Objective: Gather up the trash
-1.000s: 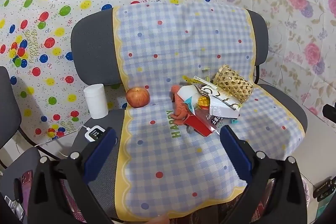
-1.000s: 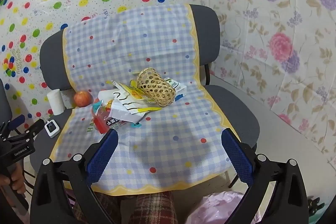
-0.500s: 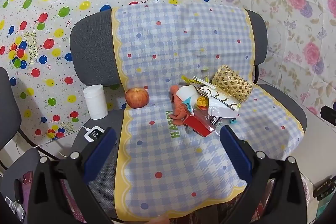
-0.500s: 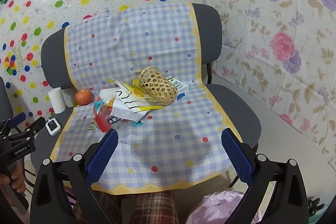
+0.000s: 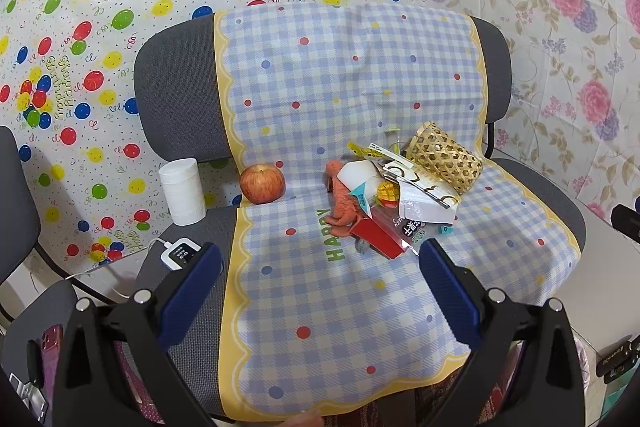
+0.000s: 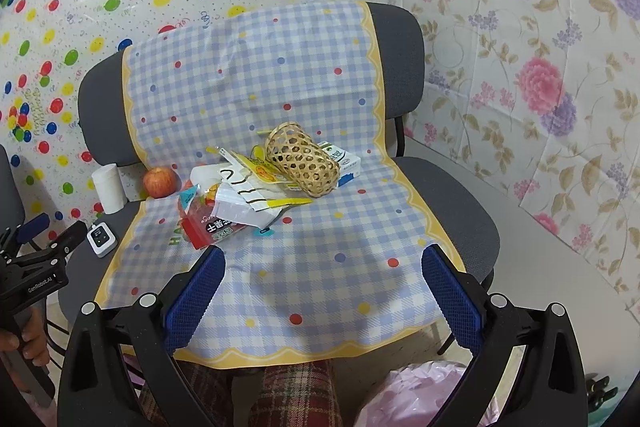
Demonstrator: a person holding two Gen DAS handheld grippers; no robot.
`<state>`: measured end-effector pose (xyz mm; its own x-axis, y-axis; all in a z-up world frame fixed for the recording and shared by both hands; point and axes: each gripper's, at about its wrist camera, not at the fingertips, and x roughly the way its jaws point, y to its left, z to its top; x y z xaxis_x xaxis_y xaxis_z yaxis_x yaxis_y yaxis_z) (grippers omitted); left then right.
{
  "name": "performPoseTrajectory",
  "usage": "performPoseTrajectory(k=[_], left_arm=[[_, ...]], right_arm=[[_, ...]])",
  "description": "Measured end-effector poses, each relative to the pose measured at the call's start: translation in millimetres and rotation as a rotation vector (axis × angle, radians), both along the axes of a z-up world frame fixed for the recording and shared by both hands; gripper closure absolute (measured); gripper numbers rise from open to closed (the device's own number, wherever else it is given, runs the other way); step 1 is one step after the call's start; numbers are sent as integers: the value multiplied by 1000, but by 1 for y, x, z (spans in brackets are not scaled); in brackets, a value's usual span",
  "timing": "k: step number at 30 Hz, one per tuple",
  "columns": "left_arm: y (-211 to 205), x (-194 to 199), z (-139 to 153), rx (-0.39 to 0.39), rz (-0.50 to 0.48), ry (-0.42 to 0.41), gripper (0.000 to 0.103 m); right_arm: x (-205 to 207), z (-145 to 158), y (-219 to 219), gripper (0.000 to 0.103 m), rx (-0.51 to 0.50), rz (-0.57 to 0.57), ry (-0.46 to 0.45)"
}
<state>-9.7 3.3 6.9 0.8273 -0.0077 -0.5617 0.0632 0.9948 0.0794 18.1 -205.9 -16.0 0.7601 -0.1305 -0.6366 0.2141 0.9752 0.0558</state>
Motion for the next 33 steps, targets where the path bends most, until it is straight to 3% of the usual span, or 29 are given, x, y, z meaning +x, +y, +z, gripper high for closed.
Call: performPoseTrajectory(k=[33], left_arm=[[3,2,-5,-1,2,3,7]], right_arm=[[0,-4,-3,6,-2,-3,3]])
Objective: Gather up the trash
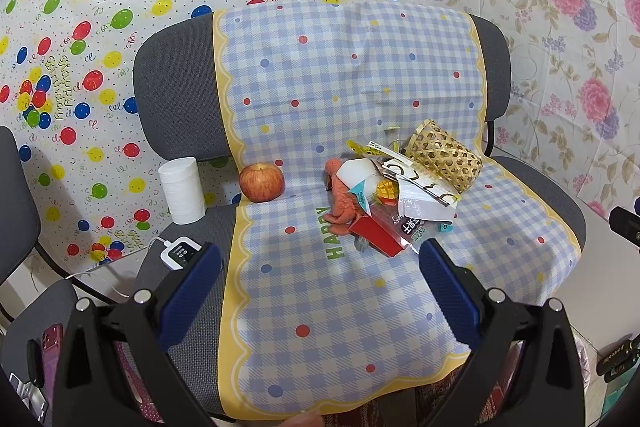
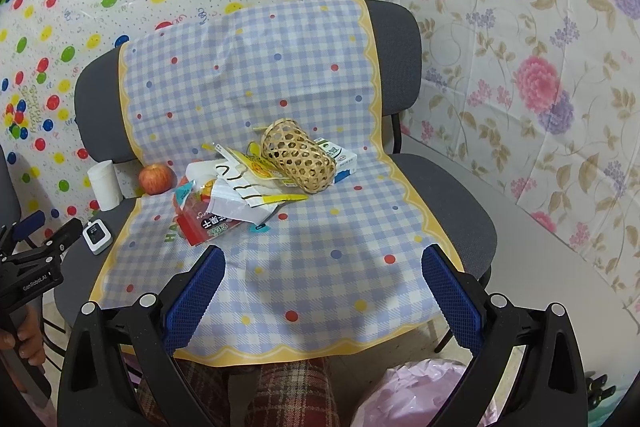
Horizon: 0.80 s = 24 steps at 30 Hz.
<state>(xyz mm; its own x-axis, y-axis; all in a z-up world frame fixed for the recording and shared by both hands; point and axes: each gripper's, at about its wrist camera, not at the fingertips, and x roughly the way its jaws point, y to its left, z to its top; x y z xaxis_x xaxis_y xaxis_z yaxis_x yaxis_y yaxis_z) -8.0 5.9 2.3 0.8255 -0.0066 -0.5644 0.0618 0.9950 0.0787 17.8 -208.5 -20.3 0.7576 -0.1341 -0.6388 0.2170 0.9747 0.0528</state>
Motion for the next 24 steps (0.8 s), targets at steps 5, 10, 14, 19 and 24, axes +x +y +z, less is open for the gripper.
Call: performPoseTrajectory(k=[5,10,14,19,24], left_arm=[[0,0,0,0,0,1,7],[0,0,0,0,0,1,7],[0,0,0,0,-1,1,7],[0,0,1,0,0,1,7],[0,0,1,1,-1,2,7]], right_arm=[[0,-1,0,6,0,1,1],[0,-1,0,6,-1,2,1],[0,-1,0,6,1,1,1],[0,-2,-1,6,1,1,1],[1,0,0,6,0,2,0]])
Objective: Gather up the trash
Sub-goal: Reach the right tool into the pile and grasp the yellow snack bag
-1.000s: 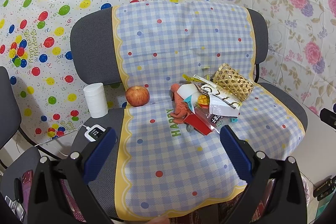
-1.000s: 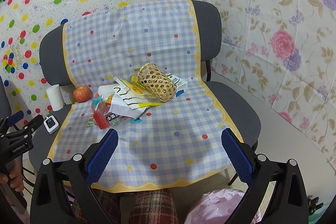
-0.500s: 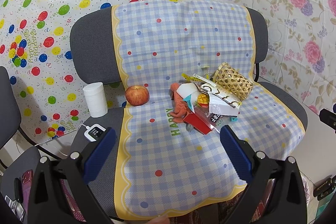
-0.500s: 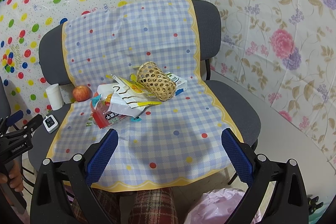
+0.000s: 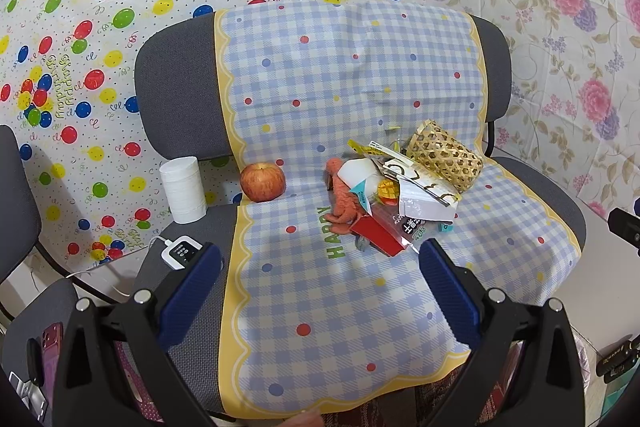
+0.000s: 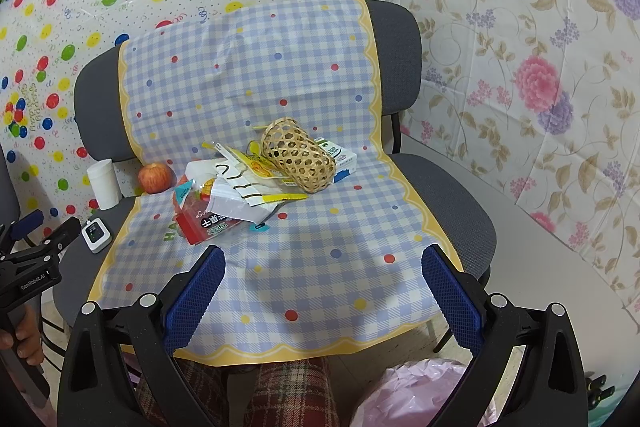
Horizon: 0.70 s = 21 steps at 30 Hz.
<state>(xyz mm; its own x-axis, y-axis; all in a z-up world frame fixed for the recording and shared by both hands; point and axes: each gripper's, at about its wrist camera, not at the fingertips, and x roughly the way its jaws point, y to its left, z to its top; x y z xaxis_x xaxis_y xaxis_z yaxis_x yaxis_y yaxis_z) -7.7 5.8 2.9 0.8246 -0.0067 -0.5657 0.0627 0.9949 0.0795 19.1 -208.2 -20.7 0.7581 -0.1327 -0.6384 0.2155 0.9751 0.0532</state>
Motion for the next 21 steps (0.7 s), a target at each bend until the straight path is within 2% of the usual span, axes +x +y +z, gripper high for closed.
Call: performPoseTrajectory(k=[6,10,17,21], left_arm=[[0,3,-7,4,6,14,7],[2,16,-23,14,19,60,7],[4,44,-48,-1,-1,117,7],[-4,60,-61,-7,-43,138,7]], right_arm=[[4,-6,-3,6,-3,-1,4],[15,-20,-9,6,5,17,-1],[46,-34,-4,6,-114,34,-40],[65,-44,-12,6,-81,17,-26]])
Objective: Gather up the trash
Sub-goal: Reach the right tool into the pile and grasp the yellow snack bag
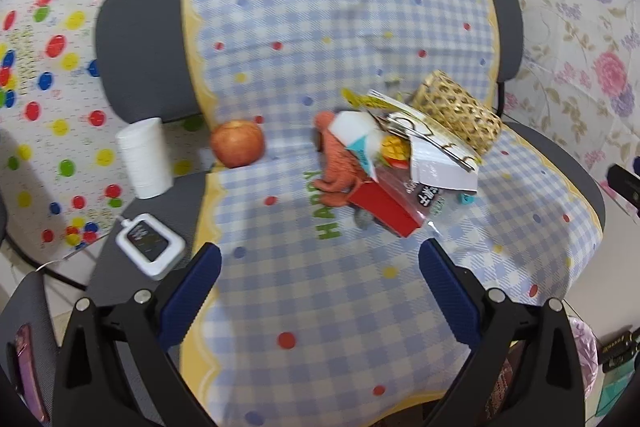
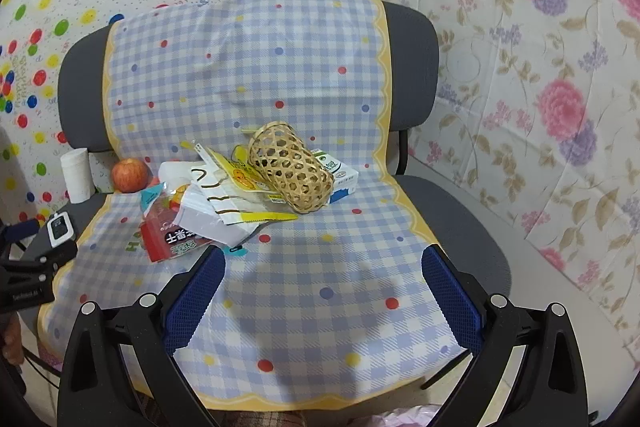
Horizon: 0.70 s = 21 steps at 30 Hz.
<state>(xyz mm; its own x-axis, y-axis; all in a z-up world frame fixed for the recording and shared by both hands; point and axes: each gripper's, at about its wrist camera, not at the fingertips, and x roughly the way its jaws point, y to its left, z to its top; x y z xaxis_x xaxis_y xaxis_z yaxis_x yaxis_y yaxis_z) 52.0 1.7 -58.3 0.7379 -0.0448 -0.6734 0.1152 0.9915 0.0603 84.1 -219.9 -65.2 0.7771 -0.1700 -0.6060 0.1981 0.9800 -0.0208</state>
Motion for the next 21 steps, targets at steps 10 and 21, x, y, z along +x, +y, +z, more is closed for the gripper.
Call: performPoseTrajectory(k=[10,21], left_arm=[[-29,45,-31,-24,-68,46,22],[-49,79,-46,-115,-133,99,46]], right_arm=[[32,-25,-11,6,-16,-14,39],[43,-35,-25,12,1,-19,32]])
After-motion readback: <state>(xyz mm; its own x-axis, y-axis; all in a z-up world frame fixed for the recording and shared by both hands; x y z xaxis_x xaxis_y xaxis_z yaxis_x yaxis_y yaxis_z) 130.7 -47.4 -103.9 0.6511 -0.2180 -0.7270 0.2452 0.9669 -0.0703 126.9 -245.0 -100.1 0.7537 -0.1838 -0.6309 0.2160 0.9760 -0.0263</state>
